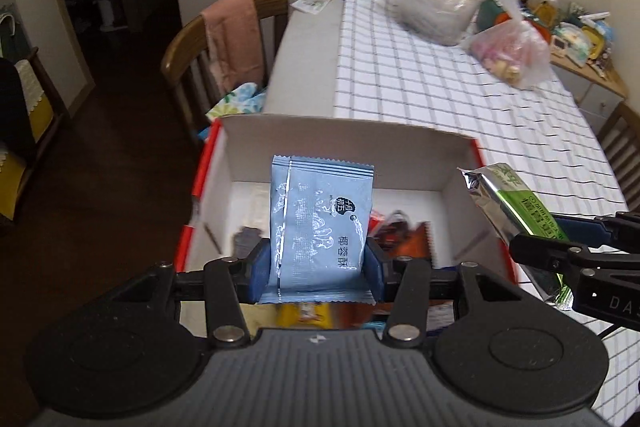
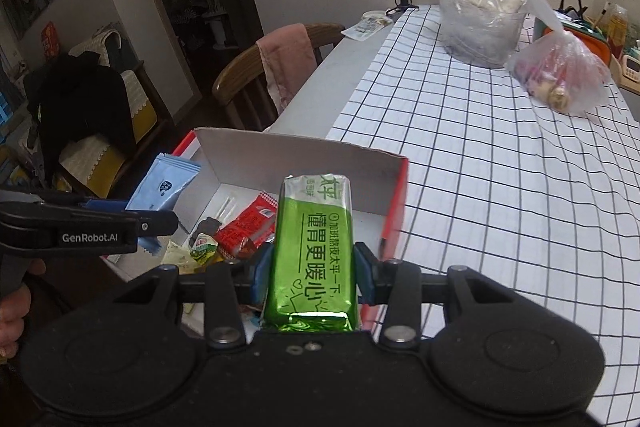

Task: Organize snacks
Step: 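Carry the light-blue packet and green bar over the box with both grippers, then lower both snacks into the box and open both grippers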

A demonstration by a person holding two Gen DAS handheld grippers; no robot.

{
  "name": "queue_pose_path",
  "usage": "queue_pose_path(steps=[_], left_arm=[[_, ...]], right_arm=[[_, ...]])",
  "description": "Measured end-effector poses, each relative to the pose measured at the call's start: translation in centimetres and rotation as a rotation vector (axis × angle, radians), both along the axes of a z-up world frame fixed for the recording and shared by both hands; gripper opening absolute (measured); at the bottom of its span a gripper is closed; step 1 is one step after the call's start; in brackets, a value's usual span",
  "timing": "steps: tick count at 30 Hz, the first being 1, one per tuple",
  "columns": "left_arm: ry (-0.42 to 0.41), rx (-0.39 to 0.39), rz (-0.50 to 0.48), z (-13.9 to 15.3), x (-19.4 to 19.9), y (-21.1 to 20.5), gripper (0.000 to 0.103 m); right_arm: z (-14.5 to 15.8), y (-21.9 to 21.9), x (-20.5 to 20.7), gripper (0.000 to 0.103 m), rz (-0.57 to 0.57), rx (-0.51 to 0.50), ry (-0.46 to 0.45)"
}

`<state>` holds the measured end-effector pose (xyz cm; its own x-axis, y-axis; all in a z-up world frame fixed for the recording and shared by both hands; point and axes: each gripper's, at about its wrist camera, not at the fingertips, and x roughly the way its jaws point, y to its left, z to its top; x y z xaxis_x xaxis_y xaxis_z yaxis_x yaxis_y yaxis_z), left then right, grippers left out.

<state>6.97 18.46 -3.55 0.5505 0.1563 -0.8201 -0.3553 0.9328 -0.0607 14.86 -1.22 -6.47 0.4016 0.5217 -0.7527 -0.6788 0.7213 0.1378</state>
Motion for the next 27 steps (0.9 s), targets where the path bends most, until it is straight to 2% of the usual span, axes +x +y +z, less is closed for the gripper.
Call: queue_pose_path(steps=[6, 13, 18, 27], left_arm=[[0.039, 0.013, -0.018, -2.3, 1.7, 2.2, 0.047], [0.094, 0.034, -0.071, -4.8, 3.9, 2.7, 0.047], [0.146, 0.044, -0.091, -6.3, 5.4, 2.8, 0.047], [0.225, 0.031, -0.124, -8.1, 6.7, 2.6, 0.047]], right_arm=[[-2.4, 3.9, 1.2, 0.041, 0.022, -0.063, 0.024], [-4.6, 7.4, 2.6, 0.041, 0.075, -0.149, 0.029], [-5.8, 8.7, 3.3, 0.041, 0.098, -0.203, 0.039], [-6.7, 9.1, 3.5, 0.041, 0.1, -0.228, 0.068]])
